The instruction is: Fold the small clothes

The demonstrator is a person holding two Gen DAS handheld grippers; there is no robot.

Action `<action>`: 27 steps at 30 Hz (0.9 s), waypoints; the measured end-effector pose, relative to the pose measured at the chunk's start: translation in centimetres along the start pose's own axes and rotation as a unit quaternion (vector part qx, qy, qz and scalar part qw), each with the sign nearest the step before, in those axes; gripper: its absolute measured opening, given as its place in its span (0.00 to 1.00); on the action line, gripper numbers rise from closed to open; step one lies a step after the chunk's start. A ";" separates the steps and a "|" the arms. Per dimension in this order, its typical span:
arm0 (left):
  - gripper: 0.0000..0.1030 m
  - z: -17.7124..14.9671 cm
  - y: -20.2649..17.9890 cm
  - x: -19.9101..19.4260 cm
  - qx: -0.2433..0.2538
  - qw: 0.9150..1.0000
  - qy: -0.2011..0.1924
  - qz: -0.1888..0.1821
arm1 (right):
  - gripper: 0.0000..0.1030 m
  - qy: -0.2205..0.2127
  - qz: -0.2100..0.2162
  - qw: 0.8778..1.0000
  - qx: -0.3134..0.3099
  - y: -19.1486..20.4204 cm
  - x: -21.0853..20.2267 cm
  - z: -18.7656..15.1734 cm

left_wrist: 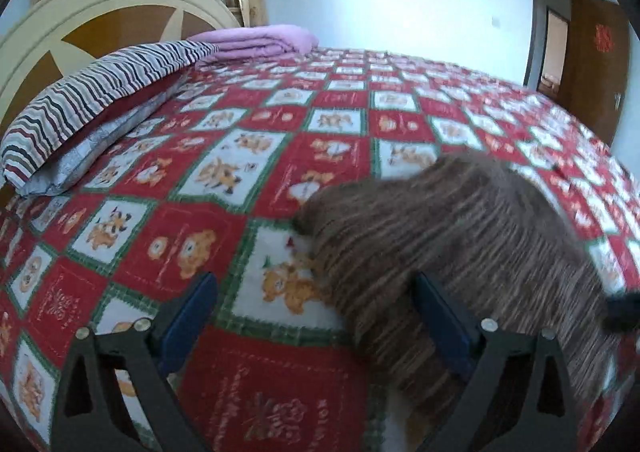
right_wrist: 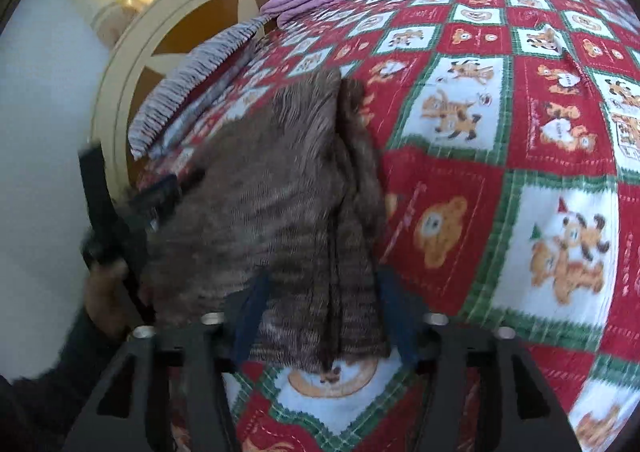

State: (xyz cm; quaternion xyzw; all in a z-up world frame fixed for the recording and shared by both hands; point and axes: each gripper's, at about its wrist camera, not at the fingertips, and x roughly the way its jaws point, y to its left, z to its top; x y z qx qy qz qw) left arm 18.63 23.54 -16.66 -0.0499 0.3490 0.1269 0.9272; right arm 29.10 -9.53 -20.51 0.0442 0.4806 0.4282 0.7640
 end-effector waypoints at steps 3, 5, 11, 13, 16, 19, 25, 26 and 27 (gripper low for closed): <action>0.97 0.2 -1.2 0.1 0.008 1.000 0.003 0.006 | 0.10 -0.011 -0.015 1.000 -0.002 0.4 -0.5 -0.6; 0.97 0.1 -2.0 0.0 0.023 1.000 0.003 0.021 | 0.09 -0.014 -0.036 0.999 -0.014 0.9 -1.6 -0.8; 1.00 -0.9 -2.0 1.2 0.045 0.998 0.000 0.049 | 0.05 0.004 -0.082 0.997 -0.013 -1.5 -0.9 -1.3; 1.00 -0.8 -1.5 1.2 0.033 0.999 0.006 0.037 | 0.05 -0.009 -0.071 0.997 -0.001 -2.0 -1.0 -1.4; 1.00 -1.0 -0.9 0.1 0.008 1.000 0.010 0.025 | 0.11 -0.029 -0.067 0.997 0.005 -1.7 -1.7 -2.0; 1.00 -1.9 -0.7 -1.7 -0.012 1.000 0.022 0.016 | 0.49 -0.045 -0.080 0.995 0.025 -1.1 -3.5 -2.9; 1.00 -2.8 -1.3 -7.3 -0.026 1.000 -0.004 -0.010 | 0.50 -0.127 -0.099 0.987 0.000 2.8 -8.2 -4.8; 1.00 -2.6 -1.5 -8.1 -0.026 1.000 -0.011 -0.010 | 0.50 -0.136 -0.103 0.985 -0.007 3.5 -8.7 -4.9; 1.00 -2.5 -1.7 -8.9 -0.026 0.999 -0.019 -0.010 | 0.50 -0.151 -0.109 0.982 -0.018 4.3 -9.5 -5.3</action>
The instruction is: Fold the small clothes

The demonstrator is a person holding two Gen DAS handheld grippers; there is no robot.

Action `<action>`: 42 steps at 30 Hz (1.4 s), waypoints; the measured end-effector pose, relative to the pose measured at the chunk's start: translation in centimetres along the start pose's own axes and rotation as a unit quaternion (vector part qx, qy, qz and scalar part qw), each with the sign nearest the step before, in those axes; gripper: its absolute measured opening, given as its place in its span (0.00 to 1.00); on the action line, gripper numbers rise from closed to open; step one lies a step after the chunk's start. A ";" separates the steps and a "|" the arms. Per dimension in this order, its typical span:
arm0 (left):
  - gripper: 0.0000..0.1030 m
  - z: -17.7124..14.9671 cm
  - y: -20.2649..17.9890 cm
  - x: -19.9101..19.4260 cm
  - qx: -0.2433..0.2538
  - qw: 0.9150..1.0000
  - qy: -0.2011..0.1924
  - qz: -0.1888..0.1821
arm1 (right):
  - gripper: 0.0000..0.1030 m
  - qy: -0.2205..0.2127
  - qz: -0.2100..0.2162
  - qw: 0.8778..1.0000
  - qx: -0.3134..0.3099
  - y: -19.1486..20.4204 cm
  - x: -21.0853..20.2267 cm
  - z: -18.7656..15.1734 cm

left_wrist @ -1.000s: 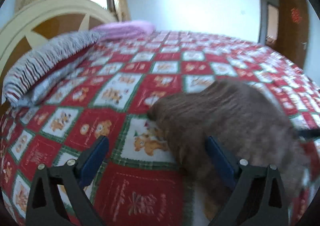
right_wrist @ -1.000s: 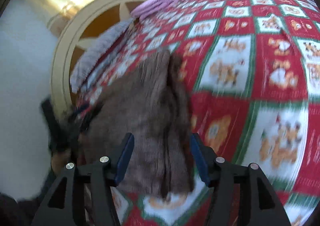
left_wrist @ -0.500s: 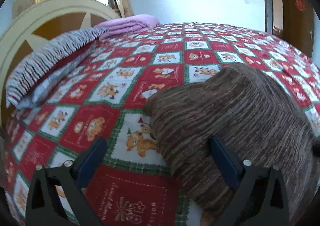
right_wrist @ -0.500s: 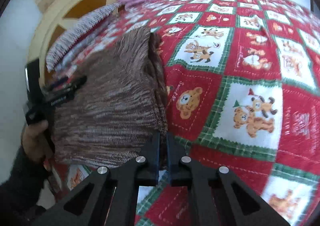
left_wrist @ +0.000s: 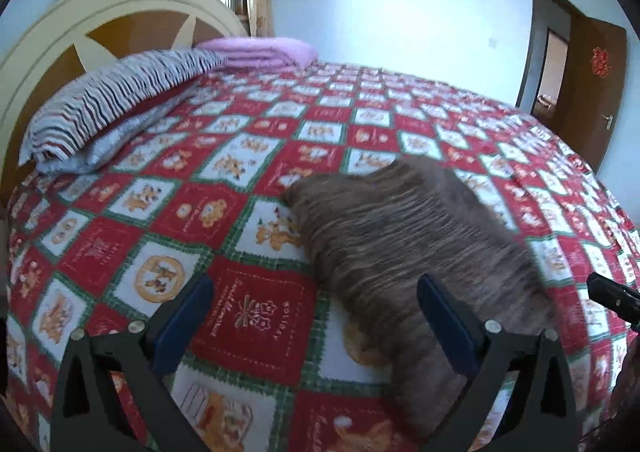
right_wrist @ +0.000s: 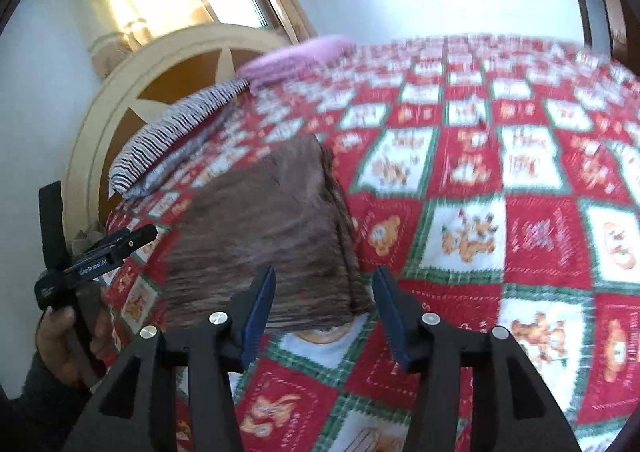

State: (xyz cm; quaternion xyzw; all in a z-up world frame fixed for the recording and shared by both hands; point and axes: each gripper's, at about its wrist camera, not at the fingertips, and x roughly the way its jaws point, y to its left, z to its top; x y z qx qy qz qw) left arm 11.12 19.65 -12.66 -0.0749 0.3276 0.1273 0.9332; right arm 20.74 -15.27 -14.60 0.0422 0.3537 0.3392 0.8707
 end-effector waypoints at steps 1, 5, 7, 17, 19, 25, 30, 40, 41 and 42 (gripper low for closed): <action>1.00 0.2 -0.3 -0.8 0.000 1.000 -0.009 -0.003 | 0.50 -0.015 -0.003 1.000 -0.010 0.5 -1.0 -0.1; 1.00 0.8 -1.4 -2.9 0.007 0.999 -0.032 -0.016 | 0.51 -0.054 -0.016 0.997 -0.043 2.8 -3.7 -0.2; 1.00 0.8 -1.8 -3.5 0.012 0.999 -0.037 -0.017 | 0.51 -0.065 -0.022 0.996 -0.058 3.5 -4.5 -0.2; 1.00 0.8 -3.0 -5.3 0.028 0.998 -0.054 -0.021 | 0.51 -0.077 -0.021 0.996 -0.050 4.0 -5.1 -0.3; 1.00 0.7 -3.0 -5.3 0.028 0.998 -0.053 -0.021 | 0.51 -0.077 -0.020 0.996 -0.049 4.1 -5.1 -0.3; 1.00 0.6 -3.0 -5.3 0.027 0.998 -0.052 -0.020 | 0.51 -0.074 -0.020 0.995 -0.059 4.9 -4.8 -0.8; 1.00 0.6 -3.0 -5.3 0.027 0.998 -0.052 -0.021 | 0.51 -0.073 -0.024 0.995 -0.069 5.3 -4.7 -1.1; 1.00 0.7 -3.1 -5.6 0.032 0.998 -0.059 -0.018 | 0.52 -0.079 -0.033 0.993 -0.080 5.9 -4.9 -1.2; 1.00 0.7 -3.1 -5.7 0.033 0.998 -0.059 -0.018 | 0.52 -0.080 -0.033 0.993 -0.080 5.9 -4.9 -1.2; 1.00 0.7 -3.1 -5.7 0.033 0.998 -0.059 -0.017 | 0.52 -0.081 -0.033 0.993 -0.081 5.9 -4.9 -1.3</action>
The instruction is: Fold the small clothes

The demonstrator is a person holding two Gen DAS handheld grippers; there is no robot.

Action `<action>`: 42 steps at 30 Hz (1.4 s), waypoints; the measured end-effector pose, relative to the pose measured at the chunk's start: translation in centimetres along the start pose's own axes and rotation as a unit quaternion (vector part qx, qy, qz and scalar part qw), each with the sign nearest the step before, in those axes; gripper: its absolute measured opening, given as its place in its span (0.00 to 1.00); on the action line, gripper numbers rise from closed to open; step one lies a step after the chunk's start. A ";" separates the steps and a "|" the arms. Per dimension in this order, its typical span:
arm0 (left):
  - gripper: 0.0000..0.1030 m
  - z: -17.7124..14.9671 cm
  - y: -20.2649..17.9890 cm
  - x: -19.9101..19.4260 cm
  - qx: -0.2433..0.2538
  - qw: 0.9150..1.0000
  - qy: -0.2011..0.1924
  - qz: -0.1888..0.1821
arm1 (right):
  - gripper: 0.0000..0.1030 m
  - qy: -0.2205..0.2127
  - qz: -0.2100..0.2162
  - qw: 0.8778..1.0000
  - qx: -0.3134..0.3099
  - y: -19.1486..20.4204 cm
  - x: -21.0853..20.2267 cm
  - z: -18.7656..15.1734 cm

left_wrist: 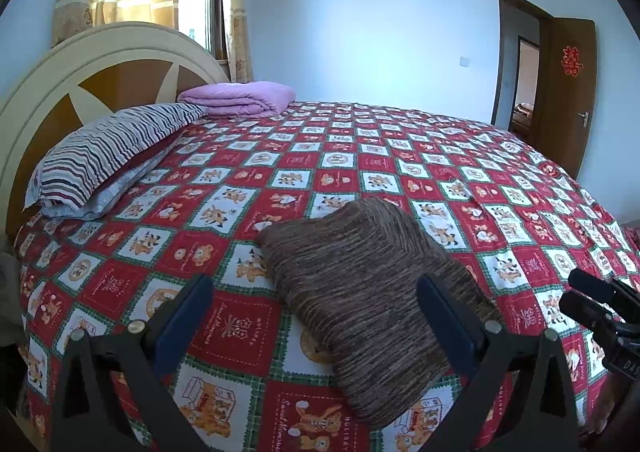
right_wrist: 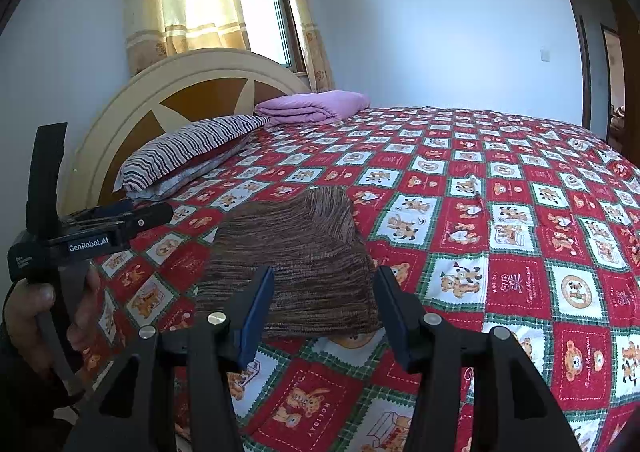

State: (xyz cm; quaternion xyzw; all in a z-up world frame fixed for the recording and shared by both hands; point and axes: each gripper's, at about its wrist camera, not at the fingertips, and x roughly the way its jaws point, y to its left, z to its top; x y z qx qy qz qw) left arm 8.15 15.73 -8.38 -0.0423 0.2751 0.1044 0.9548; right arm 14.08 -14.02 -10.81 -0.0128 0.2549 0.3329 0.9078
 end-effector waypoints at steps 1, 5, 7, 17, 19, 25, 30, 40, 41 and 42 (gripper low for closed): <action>1.00 0.0 0.0 0.0 0.000 1.000 0.000 0.000 | 0.52 -0.001 -0.001 1.000 -0.001 0.0 0.0 0.0; 1.00 0.0 -0.1 0.0 -0.002 1.000 0.001 0.000 | 0.52 -0.006 -0.003 1.000 -0.004 0.2 -0.2 0.1; 1.00 0.0 -0.2 0.0 0.000 1.000 0.001 0.005 | 0.52 -0.008 -0.004 1.000 -0.007 0.4 -0.3 0.1; 1.00 0.3 -0.3 -0.8 0.004 1.000 -0.013 0.001 | 0.52 -0.041 -0.014 0.999 -0.014 0.6 -1.6 0.6; 1.00 0.4 -0.3 -1.0 0.007 1.000 -0.020 0.005 | 0.52 -0.043 -0.014 0.999 -0.012 0.6 -1.7 0.7; 1.00 0.8 0.1 -1.6 -0.002 0.999 -0.032 0.010 | 0.52 -0.053 -0.015 0.998 -0.013 0.8 -2.2 0.8; 1.00 0.9 0.8 -1.5 -0.015 0.999 -0.032 0.016 | 0.52 -0.056 -0.016 0.998 -0.018 1.2 -2.3 0.8; 1.00 0.8 1.5 -1.7 -0.013 0.999 -0.045 0.027 | 0.52 -0.044 -0.010 0.999 -0.030 2.0 -1.7 0.2; 1.00 0.8 1.5 -1.7 -0.012 0.999 -0.045 0.026 | 0.52 -0.043 -0.010 0.999 -0.031 2.1 -1.7 0.1; 1.00 0.8 1.5 -1.6 -0.011 0.999 -0.046 0.027 | 0.52 -0.041 -0.009 0.999 -0.032 2.2 -1.6 0.1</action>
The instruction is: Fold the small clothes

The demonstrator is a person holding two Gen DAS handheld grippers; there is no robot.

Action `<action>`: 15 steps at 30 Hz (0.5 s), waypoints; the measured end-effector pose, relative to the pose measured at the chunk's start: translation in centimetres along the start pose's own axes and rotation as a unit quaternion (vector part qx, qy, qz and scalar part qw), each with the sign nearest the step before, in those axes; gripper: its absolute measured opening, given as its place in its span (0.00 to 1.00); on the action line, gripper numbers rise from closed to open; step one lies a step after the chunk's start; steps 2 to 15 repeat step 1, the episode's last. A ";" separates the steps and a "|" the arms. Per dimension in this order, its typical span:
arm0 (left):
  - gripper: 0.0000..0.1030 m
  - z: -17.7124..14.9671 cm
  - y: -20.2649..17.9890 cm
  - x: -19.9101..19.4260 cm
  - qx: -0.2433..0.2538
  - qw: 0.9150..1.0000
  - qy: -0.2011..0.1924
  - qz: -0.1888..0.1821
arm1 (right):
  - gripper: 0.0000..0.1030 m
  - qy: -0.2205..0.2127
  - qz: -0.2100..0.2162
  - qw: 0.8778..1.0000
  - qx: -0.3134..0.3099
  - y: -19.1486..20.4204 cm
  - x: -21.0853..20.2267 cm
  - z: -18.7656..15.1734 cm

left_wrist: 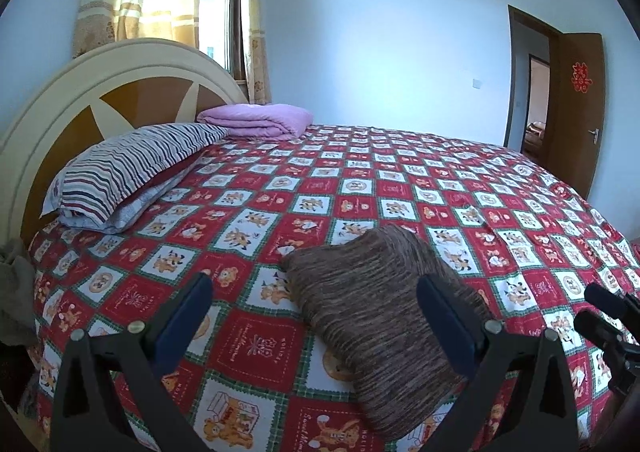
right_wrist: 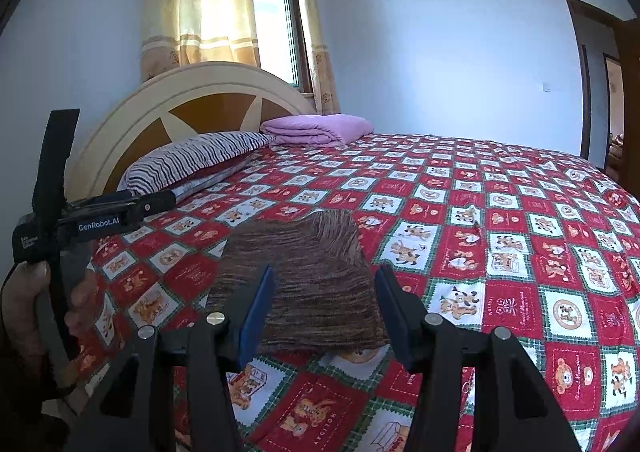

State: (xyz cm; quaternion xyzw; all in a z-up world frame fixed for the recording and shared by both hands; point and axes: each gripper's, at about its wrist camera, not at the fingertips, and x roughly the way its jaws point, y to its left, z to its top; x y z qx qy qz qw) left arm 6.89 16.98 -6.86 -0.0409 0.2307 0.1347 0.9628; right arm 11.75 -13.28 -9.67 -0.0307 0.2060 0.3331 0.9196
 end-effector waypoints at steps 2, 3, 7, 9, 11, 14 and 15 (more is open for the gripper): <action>1.00 0.0 0.0 0.0 0.001 1.000 0.000 -0.001 | 0.52 0.001 0.001 1.000 -0.001 0.1 0.0 0.0; 1.00 0.0 0.0 0.0 0.001 1.000 0.000 -0.001 | 0.52 0.001 0.001 1.000 -0.001 0.1 0.0 0.0; 1.00 0.0 0.0 0.0 0.001 1.000 0.000 -0.001 | 0.52 0.001 0.001 1.000 -0.001 0.1 0.0 0.0; 1.00 0.0 0.0 0.0 0.001 1.000 0.000 -0.001 | 0.52 0.001 0.001 1.000 -0.001 0.1 0.0 0.0; 1.00 0.0 0.0 0.0 0.001 1.000 0.000 -0.001 | 0.52 0.001 0.001 1.000 -0.001 0.1 0.0 0.0; 1.00 0.0 0.0 0.0 0.001 1.000 0.000 -0.001 | 0.52 0.001 0.001 1.000 -0.001 0.1 0.0 0.0; 1.00 0.0 0.0 0.0 0.001 1.000 0.000 -0.001 | 0.52 0.001 0.001 1.000 -0.001 0.1 0.0 0.0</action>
